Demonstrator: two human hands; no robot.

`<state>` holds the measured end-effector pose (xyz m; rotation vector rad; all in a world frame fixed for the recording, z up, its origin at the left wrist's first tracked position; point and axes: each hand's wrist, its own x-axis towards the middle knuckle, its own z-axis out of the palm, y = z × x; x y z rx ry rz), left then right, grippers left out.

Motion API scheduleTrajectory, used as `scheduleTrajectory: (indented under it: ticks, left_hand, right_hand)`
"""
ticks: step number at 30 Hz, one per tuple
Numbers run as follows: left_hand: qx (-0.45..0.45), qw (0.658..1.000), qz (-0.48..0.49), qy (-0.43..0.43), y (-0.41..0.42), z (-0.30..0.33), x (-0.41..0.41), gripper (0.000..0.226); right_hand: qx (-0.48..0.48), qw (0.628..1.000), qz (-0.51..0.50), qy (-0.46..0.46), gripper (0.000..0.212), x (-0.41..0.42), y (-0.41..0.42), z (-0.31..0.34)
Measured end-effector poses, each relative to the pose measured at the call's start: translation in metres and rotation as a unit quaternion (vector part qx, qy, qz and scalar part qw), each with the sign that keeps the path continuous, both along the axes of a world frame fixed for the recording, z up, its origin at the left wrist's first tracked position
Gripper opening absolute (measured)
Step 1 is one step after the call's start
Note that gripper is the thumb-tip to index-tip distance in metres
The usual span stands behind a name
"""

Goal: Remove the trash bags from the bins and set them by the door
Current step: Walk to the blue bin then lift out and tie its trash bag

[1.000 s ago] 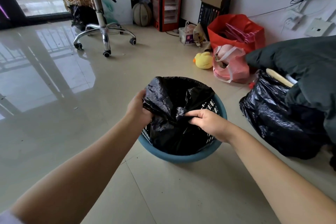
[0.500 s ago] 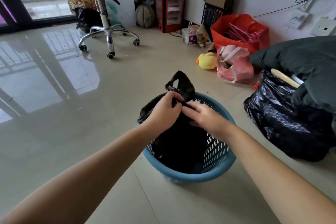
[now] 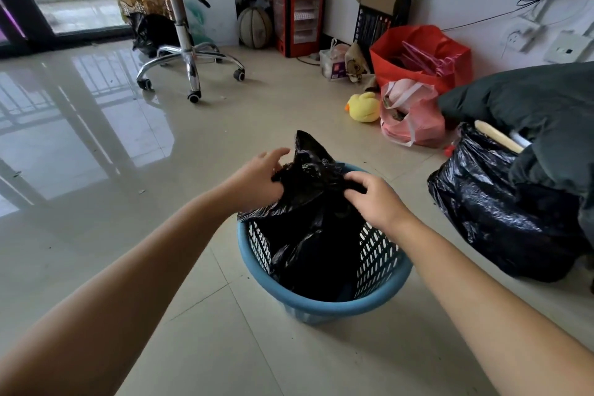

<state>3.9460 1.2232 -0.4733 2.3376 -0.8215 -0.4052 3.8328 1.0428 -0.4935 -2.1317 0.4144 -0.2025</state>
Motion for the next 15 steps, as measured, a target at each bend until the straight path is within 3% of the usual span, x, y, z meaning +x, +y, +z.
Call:
scheduleTrajectory:
  ticks: [2, 4, 7, 10, 12, 15]
  left_hand:
    - [0.202, 0.976, -0.078, 0.000, 0.014, -0.017, 0.000, 0.091]
    - [0.293, 0.950, -0.108, -0.021, 0.021, -0.039, -0.003, 0.081]
    - [0.187, 0.969, 0.007, -0.160, 0.024, -0.050, 0.004, 0.039]
    - [0.136, 0.962, 0.130, -0.199, 0.030, -0.047, 0.011, 0.026]
    - [0.146, 0.961, 0.142, -0.187, 0.028, -0.049, 0.009, 0.028]
    - [0.068, 0.973, 0.109, -0.192, 0.019, -0.051, -0.002, 0.033]
  right_hand:
    - [0.055, 0.998, -0.011, 0.004, 0.026, 0.000, -0.003, -0.003]
    - [0.084, 0.996, -0.012, 0.003, 0.029, 0.000, -0.004, -0.004]
    - [0.140, 0.990, 0.016, 0.013, 0.030, -0.003, -0.007, 0.001]
    - [0.181, 0.972, 0.122, 0.090, 0.037, -0.013, -0.015, 0.004]
    - [0.131, 0.966, 0.150, 0.166, 0.036, -0.016, -0.021, -0.002]
    - [-0.016, 0.971, 0.111, 0.211, 0.029, -0.008, -0.029, -0.016]
